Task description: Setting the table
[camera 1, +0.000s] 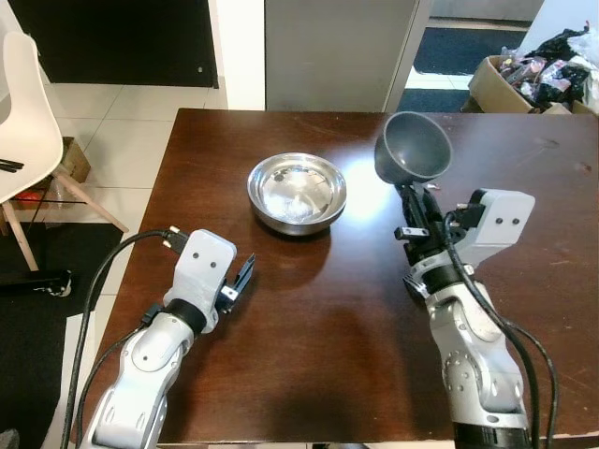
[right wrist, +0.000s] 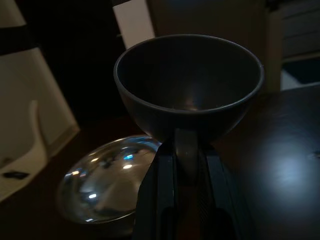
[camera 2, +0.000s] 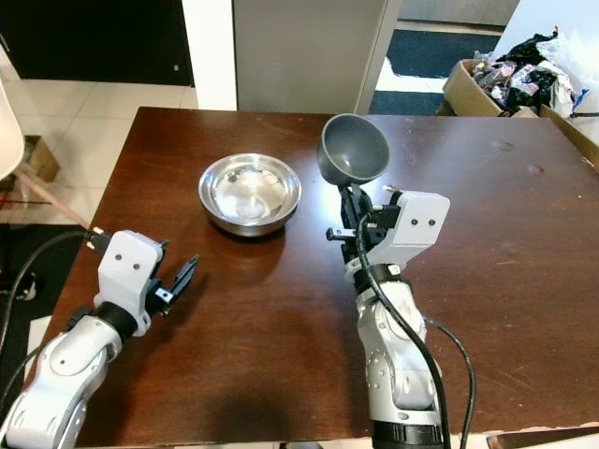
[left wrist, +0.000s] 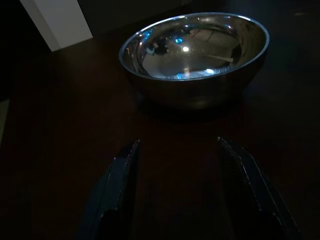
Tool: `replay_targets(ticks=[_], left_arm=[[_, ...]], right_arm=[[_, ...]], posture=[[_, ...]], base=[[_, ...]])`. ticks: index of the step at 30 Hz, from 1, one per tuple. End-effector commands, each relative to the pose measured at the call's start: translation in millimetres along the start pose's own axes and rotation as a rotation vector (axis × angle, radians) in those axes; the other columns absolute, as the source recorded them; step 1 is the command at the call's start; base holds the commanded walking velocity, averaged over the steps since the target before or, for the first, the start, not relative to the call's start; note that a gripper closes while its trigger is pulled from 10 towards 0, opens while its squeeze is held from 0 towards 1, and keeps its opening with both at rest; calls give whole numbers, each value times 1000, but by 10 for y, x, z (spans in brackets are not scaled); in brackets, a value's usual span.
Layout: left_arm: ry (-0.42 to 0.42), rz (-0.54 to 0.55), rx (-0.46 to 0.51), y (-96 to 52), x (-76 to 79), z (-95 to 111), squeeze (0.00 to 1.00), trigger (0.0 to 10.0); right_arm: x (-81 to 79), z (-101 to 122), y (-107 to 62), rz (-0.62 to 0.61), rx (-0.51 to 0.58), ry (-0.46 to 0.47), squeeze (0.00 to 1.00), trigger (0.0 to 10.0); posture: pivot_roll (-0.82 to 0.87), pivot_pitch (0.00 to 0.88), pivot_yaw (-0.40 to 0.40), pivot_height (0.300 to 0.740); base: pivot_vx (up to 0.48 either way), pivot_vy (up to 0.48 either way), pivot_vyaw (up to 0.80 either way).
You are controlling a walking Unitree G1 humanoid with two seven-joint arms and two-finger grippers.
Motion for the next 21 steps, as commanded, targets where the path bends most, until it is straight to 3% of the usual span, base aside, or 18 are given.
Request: replay_targets(ticks=[1,21], left_arm=[[-1,4,-15,-31,-4,-21,0,10000],[-5,12,-10,-56,-22,9,0,10000]], right_arm=[[-40,-19,-31,14,-20,27,0,10000],[-156,-260,-116,58,-128,65,0,10000]], posture=[[-69,36,10,740],[-54,29,16,740]], base=[[0,0,0],[0,0,0]])
Point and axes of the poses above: a point about 5 cm out from each wrist's last joint towards the gripper, its own y axis pointing out of the wrist towards the gripper, its own z axis along the axis of the wrist's last joint, x = y × z, the point moved 4 cm from there along y, pointing out of the wrist towards the gripper, and after that the axes turned 14 degrees about y, right-handed, at the moved point
